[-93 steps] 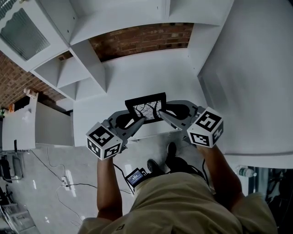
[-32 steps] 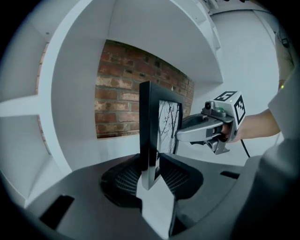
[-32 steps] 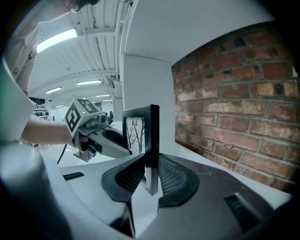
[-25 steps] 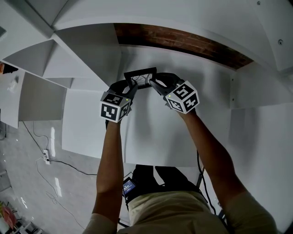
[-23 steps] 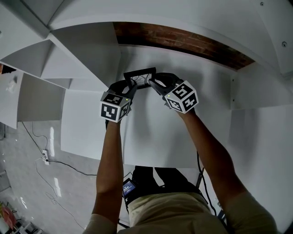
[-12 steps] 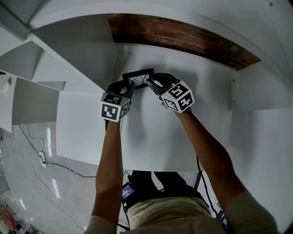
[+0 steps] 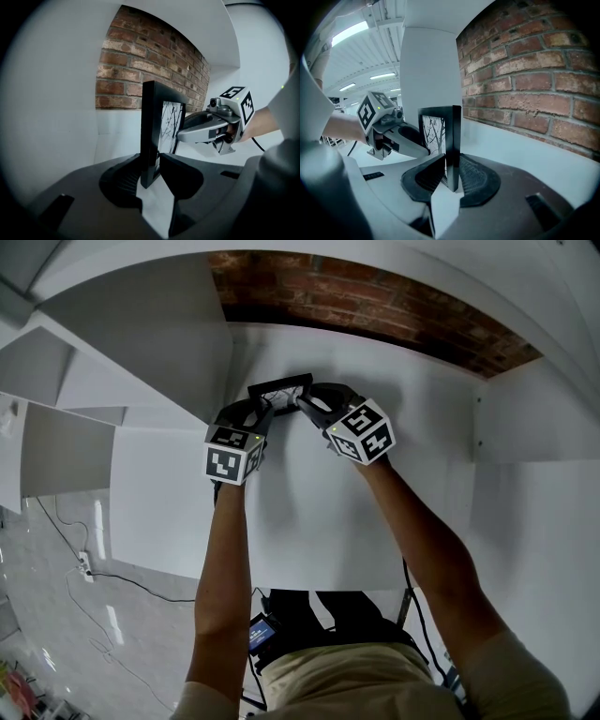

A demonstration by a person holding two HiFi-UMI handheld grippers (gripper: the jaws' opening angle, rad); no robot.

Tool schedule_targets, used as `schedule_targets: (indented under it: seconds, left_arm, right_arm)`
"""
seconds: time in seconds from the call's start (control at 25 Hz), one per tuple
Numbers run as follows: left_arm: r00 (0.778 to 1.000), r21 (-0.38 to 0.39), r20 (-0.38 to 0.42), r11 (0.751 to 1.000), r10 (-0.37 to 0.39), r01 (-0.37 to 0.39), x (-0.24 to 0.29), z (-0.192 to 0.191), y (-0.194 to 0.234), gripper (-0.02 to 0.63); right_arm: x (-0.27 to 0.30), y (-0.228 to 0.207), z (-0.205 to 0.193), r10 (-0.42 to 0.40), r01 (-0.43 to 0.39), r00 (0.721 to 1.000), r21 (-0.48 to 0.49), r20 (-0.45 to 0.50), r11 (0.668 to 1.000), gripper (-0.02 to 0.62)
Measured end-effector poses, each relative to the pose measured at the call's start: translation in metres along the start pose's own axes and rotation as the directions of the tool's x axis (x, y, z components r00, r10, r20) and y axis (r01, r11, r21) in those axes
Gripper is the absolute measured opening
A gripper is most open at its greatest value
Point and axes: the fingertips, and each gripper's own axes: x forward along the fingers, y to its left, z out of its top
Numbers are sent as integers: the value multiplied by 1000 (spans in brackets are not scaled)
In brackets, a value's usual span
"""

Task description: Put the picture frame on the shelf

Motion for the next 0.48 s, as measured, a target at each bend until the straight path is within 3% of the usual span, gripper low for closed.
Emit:
schedule_targets:
  seconds: [0.48]
  left_arm:
    - [1000,-5,7,1000,14,-14,0,-1,1,110]
  right_arm:
    - [0,0,-1,6,-6,1000,-3,23,1000,74]
